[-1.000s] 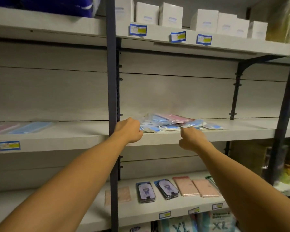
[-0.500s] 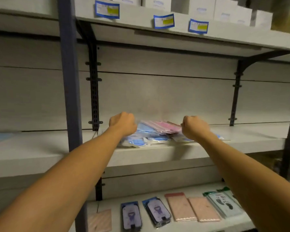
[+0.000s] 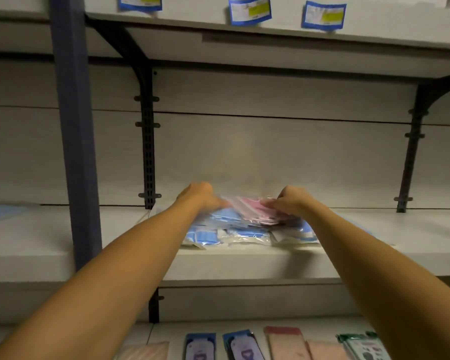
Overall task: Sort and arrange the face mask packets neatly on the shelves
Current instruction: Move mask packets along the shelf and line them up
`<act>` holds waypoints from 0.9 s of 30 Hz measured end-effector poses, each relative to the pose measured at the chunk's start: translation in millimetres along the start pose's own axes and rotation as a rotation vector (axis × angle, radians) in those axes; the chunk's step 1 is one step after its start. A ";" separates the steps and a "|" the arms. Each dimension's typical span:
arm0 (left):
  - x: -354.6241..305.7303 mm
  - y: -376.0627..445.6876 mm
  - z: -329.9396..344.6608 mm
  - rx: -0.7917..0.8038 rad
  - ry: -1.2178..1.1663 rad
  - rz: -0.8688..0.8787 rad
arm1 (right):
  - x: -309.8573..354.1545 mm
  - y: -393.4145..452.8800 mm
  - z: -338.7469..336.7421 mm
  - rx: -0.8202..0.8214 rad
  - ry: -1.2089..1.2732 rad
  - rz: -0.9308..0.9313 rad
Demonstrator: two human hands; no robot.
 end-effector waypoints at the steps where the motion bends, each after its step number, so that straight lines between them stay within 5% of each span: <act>1: -1.5 0.8 -0.4 0.008 0.011 -0.021 | 2.7 3.2 -1.4 0.046 0.000 0.005; 12: -14.1 -4.0 -21.7 0.196 0.130 -0.274 | 4.3 8.6 -18.0 0.284 -0.050 0.057; 15: -10.3 -8.6 -28.6 0.188 0.072 -0.320 | -2.2 16.2 -23.2 0.187 -0.026 0.020; 22: 6.2 -24.3 -49.6 -0.072 -0.098 -0.349 | -7.1 24.5 -27.5 0.022 0.324 0.019; 27: 22.1 -37.4 -59.0 -0.203 -0.367 -0.319 | 5.4 22.8 -26.1 0.115 0.515 0.056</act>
Point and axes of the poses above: each hand's wrist, its own y-axis towards the middle knuckle, its own z-axis out of the palm, x = y × z, the point moved 1 cm from there along y, towards the middle knuckle, and after that the axes turned 3 degrees about -z, right-handed, at the moved point
